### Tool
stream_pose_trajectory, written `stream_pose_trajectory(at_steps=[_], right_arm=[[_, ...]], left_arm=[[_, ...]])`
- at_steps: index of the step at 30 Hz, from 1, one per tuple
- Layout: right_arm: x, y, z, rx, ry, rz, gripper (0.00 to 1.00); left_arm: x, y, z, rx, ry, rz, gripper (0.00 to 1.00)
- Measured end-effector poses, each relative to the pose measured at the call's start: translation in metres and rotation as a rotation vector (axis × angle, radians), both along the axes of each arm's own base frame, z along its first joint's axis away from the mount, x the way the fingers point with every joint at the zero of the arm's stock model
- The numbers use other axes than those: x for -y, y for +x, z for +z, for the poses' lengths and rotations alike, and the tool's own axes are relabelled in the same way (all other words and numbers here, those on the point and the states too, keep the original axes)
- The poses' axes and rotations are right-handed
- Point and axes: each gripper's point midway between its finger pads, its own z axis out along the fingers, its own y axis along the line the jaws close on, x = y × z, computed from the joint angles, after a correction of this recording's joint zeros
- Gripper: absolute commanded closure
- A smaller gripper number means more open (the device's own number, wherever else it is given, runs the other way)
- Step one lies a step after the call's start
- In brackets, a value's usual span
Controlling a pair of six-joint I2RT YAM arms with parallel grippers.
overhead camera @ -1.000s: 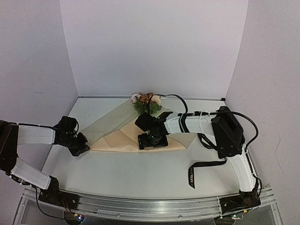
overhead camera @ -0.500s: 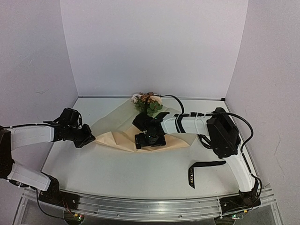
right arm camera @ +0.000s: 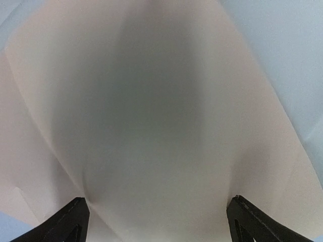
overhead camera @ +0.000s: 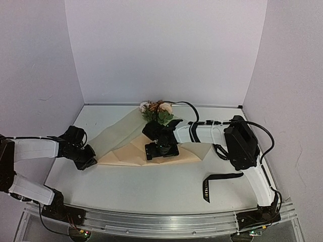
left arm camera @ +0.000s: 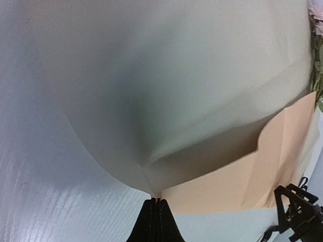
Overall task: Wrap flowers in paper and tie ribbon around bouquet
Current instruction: Pick up the one-fourth-folded wrapping paper from the center of the board.
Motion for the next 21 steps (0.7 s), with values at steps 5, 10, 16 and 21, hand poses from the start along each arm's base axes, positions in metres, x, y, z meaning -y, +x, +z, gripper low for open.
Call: stream_pose_trajectory(at_steps=[5, 10, 16, 21], right_arm=[[-0.020, -0.009, 0.032, 0.025, 0.057, 0.044, 0.23], [-0.062, -0.028, 0.058, 0.013, 0.181, 0.116, 0.47], [-0.104, -0.041, 0.047, -0.057, 0.317, 0.138, 0.60], [-0.109, -0.039, 0.000, -0.120, 0.310, 0.079, 0.71]], left_arm=[[-0.010, 0.000, -0.003, -0.014, 0.011, 0.031, 1.00], [-0.013, 0.000, -0.003, -0.012, 0.015, 0.032, 1.00], [-0.014, -0.001, -0.004, -0.018, 0.021, 0.010, 1.00], [-0.014, -0.002, 0.000, -0.023, 0.026, -0.007, 1.00]])
